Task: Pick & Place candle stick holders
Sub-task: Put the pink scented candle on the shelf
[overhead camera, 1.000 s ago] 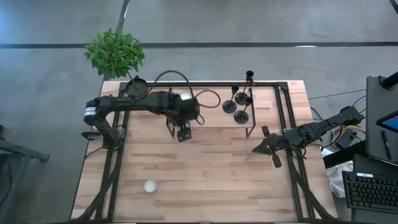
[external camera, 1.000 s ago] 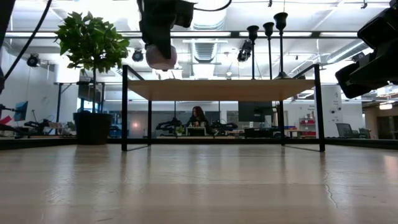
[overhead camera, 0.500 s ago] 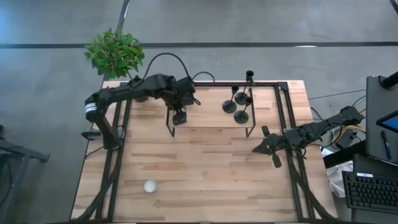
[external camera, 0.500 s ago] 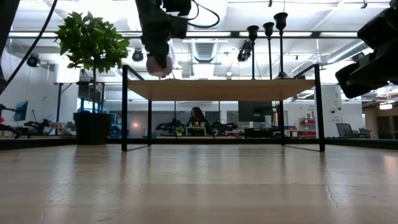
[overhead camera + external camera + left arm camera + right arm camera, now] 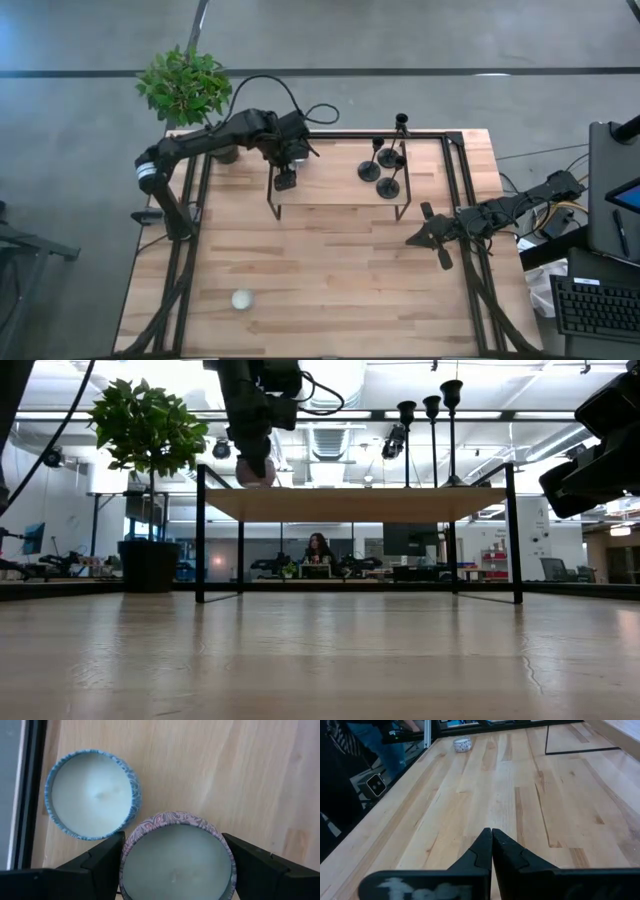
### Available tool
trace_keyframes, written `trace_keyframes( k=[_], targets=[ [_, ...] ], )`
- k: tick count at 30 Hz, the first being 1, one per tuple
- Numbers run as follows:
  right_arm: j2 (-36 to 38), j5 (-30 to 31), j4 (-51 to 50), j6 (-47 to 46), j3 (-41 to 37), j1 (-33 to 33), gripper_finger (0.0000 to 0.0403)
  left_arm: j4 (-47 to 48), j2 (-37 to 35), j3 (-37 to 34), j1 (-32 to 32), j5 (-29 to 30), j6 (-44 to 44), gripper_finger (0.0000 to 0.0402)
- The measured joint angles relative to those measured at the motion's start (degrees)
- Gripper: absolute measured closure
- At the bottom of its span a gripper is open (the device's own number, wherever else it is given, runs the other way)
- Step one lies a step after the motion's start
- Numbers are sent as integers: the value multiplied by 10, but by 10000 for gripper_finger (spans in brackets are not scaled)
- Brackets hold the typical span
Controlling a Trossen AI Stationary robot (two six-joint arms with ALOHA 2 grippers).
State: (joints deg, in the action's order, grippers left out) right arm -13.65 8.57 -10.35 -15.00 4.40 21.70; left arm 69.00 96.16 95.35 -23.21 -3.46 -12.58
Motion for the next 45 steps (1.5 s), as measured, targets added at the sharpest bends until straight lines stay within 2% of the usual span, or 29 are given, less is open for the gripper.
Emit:
trace_keyframes(
  k=[13,45],
  targets=[
    [0,0,0,0,0,0,394,10,5,-16,-4,-10,-29,108],
    [0,0,0,0,0,0,394,-20,3,-58,-3,-1,-29,108]
  ],
)
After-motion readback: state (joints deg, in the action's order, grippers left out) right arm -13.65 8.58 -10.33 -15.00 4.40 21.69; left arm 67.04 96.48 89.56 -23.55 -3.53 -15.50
